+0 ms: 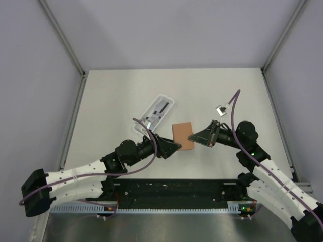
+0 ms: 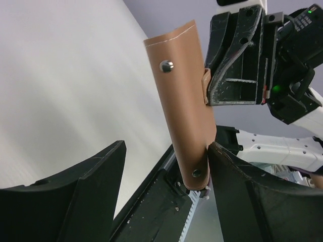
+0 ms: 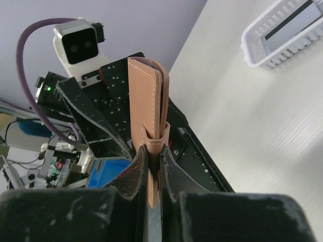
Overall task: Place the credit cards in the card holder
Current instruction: Open the card holder at the center of the board.
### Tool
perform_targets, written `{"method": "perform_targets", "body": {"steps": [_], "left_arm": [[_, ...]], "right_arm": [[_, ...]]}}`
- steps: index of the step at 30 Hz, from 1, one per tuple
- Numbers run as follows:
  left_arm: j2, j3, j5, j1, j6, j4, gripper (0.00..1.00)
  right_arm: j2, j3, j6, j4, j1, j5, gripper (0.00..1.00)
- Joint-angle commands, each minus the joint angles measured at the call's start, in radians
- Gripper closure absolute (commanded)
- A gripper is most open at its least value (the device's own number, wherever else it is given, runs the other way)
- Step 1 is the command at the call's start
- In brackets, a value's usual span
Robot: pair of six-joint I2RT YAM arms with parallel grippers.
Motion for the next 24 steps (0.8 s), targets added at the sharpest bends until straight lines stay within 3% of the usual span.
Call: {"method": "perform_targets", "body": {"steps": [1,3,5,11,12,14,17,20,24], "left_arm": [[0.036,0.009,0.086,-0.001,0.01,0.126,0.3],[0.05,0.014,0.1,-0.002,0.009,0.154,0.34],[0.062,0.026,0.114,-0.002,0.012,0.171,0.52],[0.112,0.08,0.185,-0.001,0.057,0.201,0.95],[0.117,0.092,0.2,-0.002,0.08,0.191,1.0],[0.113,0.127,0.193,-0.013,0.16,0.113,1.0],[0.097,0.172,0.067,-0.061,0.361,-0.06,1.0],[0.097,0.209,-0.149,-0.105,0.527,-0.179,1.0],[0.119,0.219,-0.454,-0.182,0.726,-0.201,1.0]], "right_arm": [[-0.006,-0.002,0.067,0.121,0.001,-0.073,1.0],[-0.014,-0.002,0.065,0.112,0.001,-0.077,1.0],[-0.019,-0.003,0.062,0.104,0.001,-0.082,1.0],[-0.028,0.029,0.033,0.052,0.001,-0.093,0.99],[-0.029,0.052,0.013,0.008,0.001,-0.085,0.86],[-0.039,0.118,-0.083,-0.151,0.001,-0.042,0.54],[-0.049,0.23,-0.172,-0.359,0.002,0.06,0.32],[-0.037,0.323,-0.208,-0.497,0.001,0.139,0.27],[-0.025,0.368,-0.145,-0.551,0.001,0.189,0.26]]}}
